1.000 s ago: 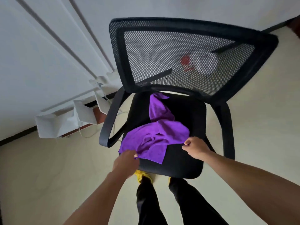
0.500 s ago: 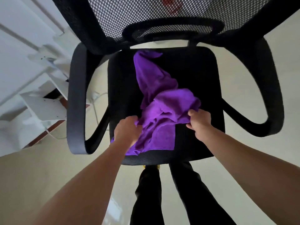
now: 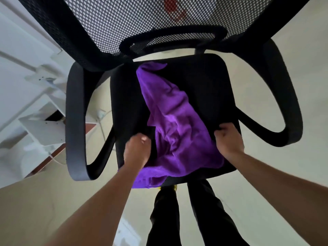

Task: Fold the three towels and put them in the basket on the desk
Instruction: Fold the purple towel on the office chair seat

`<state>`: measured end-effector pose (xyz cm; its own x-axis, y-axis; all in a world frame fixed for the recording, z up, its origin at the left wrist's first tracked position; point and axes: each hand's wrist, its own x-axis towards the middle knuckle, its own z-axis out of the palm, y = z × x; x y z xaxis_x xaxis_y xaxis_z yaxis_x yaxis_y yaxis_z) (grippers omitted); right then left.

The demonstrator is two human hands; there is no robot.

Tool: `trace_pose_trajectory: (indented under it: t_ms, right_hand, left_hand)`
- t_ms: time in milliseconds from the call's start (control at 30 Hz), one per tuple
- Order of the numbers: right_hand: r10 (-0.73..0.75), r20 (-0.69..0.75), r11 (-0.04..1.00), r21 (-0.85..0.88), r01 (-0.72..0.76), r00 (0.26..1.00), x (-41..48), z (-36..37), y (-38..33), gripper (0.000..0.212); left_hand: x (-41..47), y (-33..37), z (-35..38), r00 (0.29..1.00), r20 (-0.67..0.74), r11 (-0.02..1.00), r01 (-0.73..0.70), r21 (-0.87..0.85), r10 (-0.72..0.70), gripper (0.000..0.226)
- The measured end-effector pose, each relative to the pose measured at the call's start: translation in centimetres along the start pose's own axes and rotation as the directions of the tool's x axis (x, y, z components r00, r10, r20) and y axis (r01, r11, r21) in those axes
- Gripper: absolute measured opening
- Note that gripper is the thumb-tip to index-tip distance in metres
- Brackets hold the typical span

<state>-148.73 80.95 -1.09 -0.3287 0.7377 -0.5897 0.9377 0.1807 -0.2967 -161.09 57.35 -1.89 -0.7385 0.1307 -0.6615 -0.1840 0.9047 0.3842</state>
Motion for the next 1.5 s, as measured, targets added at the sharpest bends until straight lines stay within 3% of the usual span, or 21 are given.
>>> trace_pose_trajectory:
  t_ms: [67, 133, 200, 267, 367, 433, 533, 600, 733, 833, 900, 967, 1067, 1200, 1300, 1367, 1433, 1500]
  right_hand:
    - [-0.105, 0.026, 0.992, 0.079, 0.102, 0.994, 1.9, 0.5, -2.9, 0.041]
    - [-0.156, 0.140, 0.985, 0.089, 0.145, 0.978, 3.1, 1.7, -4.9, 0.046]
    - [-0.195, 0.238, 0.981, 0.034, 0.193, 0.952, 3.9, 2.8, -5.5, 0.027]
    - [-0.222, 0.223, 0.972, -0.021, 0.232, 0.949, 4.3, 3.0, -4.8, 0.006]
    - [-0.189, 0.120, 0.970, -0.132, 0.204, 0.975, 4.4, 0.7, -1.9, 0.017]
    - [-0.090, 0.122, 0.969, -0.217, 0.115, 0.988, 4.0, -1.2, 1.2, 0.020]
    - [0.063, 0.292, 0.917, -0.394, 0.060, 0.954, 2.2, -2.8, 3.8, 0.022]
    - [0.027, 0.275, 0.898, -0.428, 0.098, 0.961, 1.7, -2.8, 3.4, 0.030]
    - [-0.216, 0.078, 0.974, -0.055, 0.220, 0.973, 3.2, -2.1, -2.3, 0.035]
    - [-0.246, 0.130, 0.968, 0.093, 0.235, 0.961, 6.1, -0.6, -8.2, 0.058]
    - [-0.261, 0.206, 0.965, 0.075, 0.250, 0.943, 7.2, 0.8, -11.1, 0.058]
    - [-0.278, 0.245, 0.959, 0.015, 0.284, 0.929, 7.5, 2.0, -12.2, 0.038]
    - [-0.246, 0.159, 0.967, -0.029, 0.254, 0.956, 7.9, 1.6, -11.5, 0.040]
    - [-0.131, 0.032, 0.990, 0.064, 0.129, 0.991, 8.7, -1.7, -7.2, 0.035]
    - [0.019, 0.026, 0.953, 0.301, -0.026, 0.999, 8.6, -3.0, -5.2, 0.036]
    - [0.083, 0.062, 0.877, 0.469, -0.103, 0.995, 8.2, -3.8, -6.2, 0.024]
    - [0.069, 0.094, 0.769, 0.629, -0.113, 0.993, 7.8, -3.9, -8.3, 0.014]
    - [-0.006, 0.129, 0.685, 0.723, -0.090, 0.992, 6.9, -3.2, -11.2, 0.012]
  left_hand:
    - [3.2, 1.7, -0.2, 0.992, 0.009, 0.951, 0.125, -0.284, -0.128, 0.037]
    - [5.4, 2.6, 0.3, 0.985, 0.024, 0.904, 0.168, -0.392, -0.173, 0.041]
    - [5.9, 4.0, 0.8, 0.993, 0.008, 0.935, 0.111, -0.337, -0.115, 0.019]
    - [5.8, 4.6, 0.6, 0.997, -0.021, 0.970, 0.073, -0.232, -0.080, 0.020]
    - [5.1, 3.6, -0.7, 0.987, -0.128, 0.991, 0.090, -0.102, -0.103, 0.018]
    - [4.4, 2.4, -1.3, 0.969, -0.175, 0.973, 0.145, -0.179, -0.176, 0.016]
    - [2.4, 2.1, -0.8, 0.966, -0.095, 0.910, 0.191, -0.369, -0.241, 0.021]
    - [1.5, 2.3, -0.1, 0.960, -0.018, 0.835, 0.233, -0.498, -0.279, 0.016]
    - [1.8, 2.6, 0.5, 0.911, 0.200, 0.530, 0.376, -0.760, -0.360, 0.018]
    - [2.7, 2.8, 0.3, 0.920, 0.216, 0.460, 0.354, -0.814, -0.326, 0.017]
    - [2.9, 2.9, 0.1, 0.932, 0.180, 0.485, 0.321, -0.813, -0.315, 0.015]
    - [3.0, 3.1, -0.4, 0.944, 0.103, 0.523, 0.263, -0.811, -0.315, 0.016]
    - [3.6, 2.7, -2.2, 0.927, -0.063, 0.549, 0.163, -0.820, -0.370, 0.020]
    - [6.0, 2.8, -4.7, 0.886, -0.215, 0.641, 0.113, -0.759, -0.411, 0.016]
    - [6.5, 4.6, -4.6, 0.856, -0.394, 0.839, 0.081, -0.538, -0.335, 0.018]
    - [5.5, 5.8, -3.4, 0.849, -0.502, 0.940, -0.019, -0.340, -0.164, 0.016]
    - [4.0, 6.2, -1.1, 0.921, -0.390, 0.954, -0.123, -0.275, 0.006, 0.017]
    - [2.2, 5.4, 1.6, 0.989, -0.125, 0.959, -0.110, -0.260, 0.080, 0.036]
